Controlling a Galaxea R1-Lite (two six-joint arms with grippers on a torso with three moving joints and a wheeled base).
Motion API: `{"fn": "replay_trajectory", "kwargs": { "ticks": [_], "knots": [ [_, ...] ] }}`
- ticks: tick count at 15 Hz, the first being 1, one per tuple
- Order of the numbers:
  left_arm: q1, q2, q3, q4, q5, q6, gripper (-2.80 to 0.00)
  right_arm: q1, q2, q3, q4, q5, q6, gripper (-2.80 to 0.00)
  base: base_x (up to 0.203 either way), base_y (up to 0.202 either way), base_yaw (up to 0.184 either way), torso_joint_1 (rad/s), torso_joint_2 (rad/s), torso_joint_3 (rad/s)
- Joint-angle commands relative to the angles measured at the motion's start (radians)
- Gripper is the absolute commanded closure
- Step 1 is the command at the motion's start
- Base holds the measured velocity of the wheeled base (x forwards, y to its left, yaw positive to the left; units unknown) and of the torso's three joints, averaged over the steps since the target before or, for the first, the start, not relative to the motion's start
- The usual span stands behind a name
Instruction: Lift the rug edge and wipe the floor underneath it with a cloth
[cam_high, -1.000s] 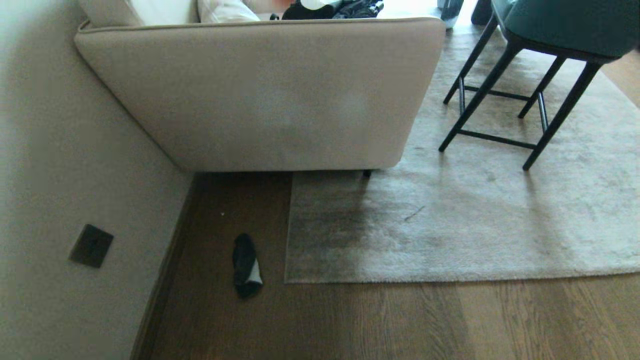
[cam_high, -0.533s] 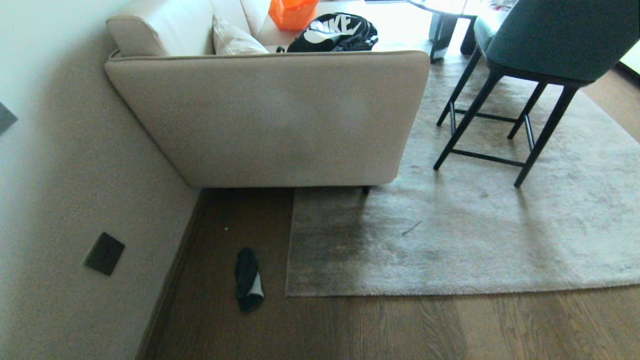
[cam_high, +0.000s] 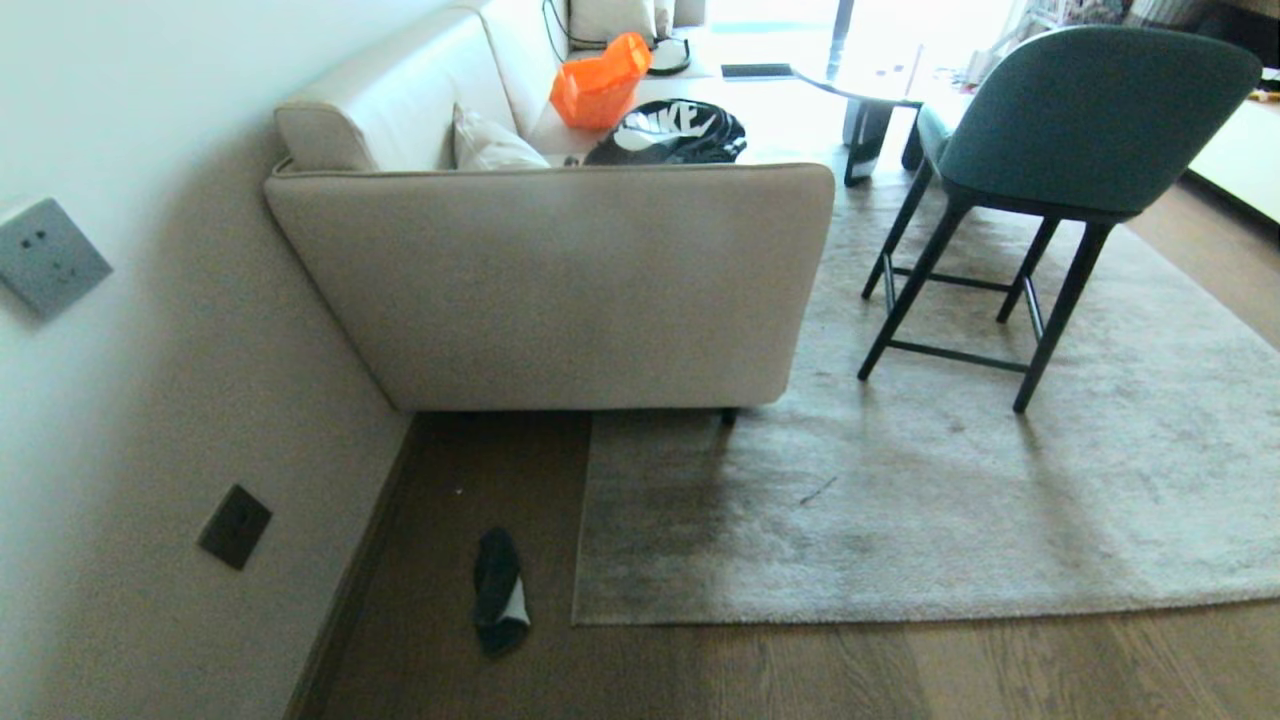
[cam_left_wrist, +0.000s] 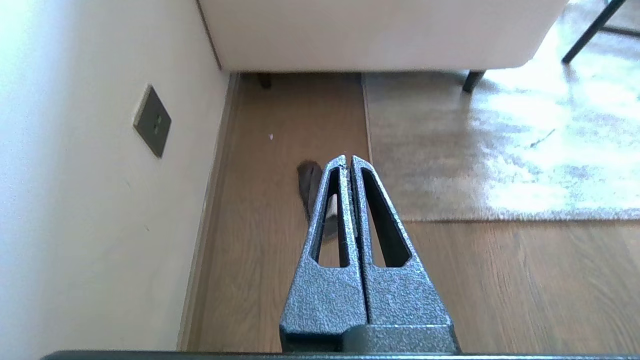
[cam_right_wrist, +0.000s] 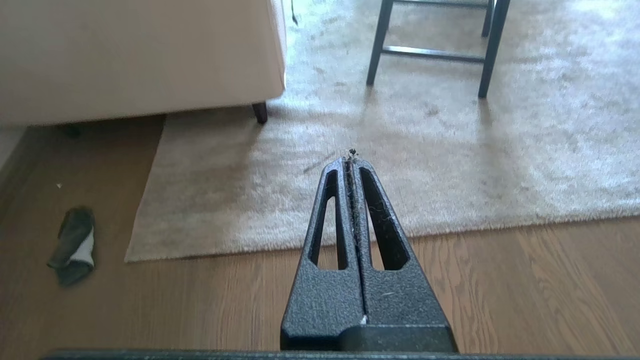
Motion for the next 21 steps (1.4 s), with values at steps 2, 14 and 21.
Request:
{"fn": "replay_trajectory", "kwargs": {
  "ticks": [2, 14, 21],
  "knots": [
    [0.000, 0.000, 0.000, 0.001, 0.000, 0.000, 0.00, 0.000, 0.000, 0.000, 0.000, 0.000, 0.001, 0.00, 0.000, 0.000, 0.000, 0.003, 0.00, 0.202],
    [0.000, 0.000, 0.000, 0.001, 0.000, -0.007, 0.00, 0.000, 0.000, 0.000, 0.000, 0.000, 0.001, 0.00, 0.000, 0.000, 0.000, 0.001, 0.00, 0.082],
    [0.000, 0.000, 0.000, 0.001, 0.003, -0.005, 0.00, 0.000, 0.001, 0.000, 0.000, 0.000, 0.001, 0.00, 0.000, 0.000, 0.000, 0.002, 0.00, 0.038]
  ]
}}
